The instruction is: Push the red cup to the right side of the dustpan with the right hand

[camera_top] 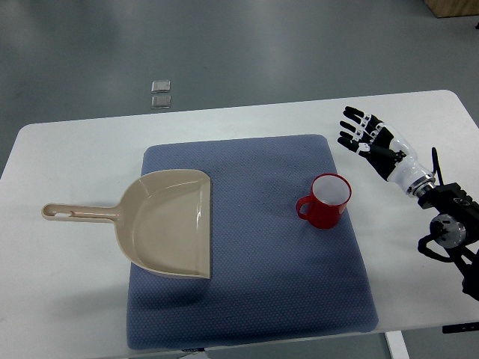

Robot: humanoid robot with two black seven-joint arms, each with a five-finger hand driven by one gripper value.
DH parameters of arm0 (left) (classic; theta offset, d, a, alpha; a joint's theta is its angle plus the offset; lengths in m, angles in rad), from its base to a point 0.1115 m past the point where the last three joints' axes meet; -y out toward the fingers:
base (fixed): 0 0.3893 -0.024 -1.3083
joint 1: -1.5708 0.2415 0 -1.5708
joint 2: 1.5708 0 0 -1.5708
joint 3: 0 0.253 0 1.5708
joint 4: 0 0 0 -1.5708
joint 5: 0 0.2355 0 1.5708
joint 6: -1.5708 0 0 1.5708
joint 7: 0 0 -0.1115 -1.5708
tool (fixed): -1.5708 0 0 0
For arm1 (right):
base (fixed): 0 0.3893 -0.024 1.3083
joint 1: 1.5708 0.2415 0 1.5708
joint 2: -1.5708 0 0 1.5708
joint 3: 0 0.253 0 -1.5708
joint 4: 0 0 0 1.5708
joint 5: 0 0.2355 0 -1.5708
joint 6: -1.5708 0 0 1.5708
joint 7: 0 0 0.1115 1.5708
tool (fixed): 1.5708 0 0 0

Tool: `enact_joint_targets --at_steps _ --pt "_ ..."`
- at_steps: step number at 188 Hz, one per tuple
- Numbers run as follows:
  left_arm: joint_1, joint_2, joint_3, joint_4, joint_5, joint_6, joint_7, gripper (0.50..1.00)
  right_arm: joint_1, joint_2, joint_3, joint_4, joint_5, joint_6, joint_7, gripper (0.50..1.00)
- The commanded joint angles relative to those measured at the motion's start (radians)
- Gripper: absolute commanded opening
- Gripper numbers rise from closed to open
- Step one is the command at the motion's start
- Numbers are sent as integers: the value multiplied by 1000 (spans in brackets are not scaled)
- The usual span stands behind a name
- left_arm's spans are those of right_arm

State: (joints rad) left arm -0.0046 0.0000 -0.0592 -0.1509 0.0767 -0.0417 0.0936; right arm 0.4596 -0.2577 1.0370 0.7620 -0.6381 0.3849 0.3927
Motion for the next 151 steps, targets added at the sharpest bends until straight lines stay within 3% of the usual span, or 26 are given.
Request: enact_joint_targets --at_steps 1,69,151 --pt "0 0 -1 1 0 0 0 1000 1 0 0 0 0 0 0 928" --pt "0 0 -5 7 0 5 0 1000 4 -12 0 0 0 6 2 930" --pt "0 0 -5 5 0 3 0 1000 5 -29 -2 0 -5 80 8 930"
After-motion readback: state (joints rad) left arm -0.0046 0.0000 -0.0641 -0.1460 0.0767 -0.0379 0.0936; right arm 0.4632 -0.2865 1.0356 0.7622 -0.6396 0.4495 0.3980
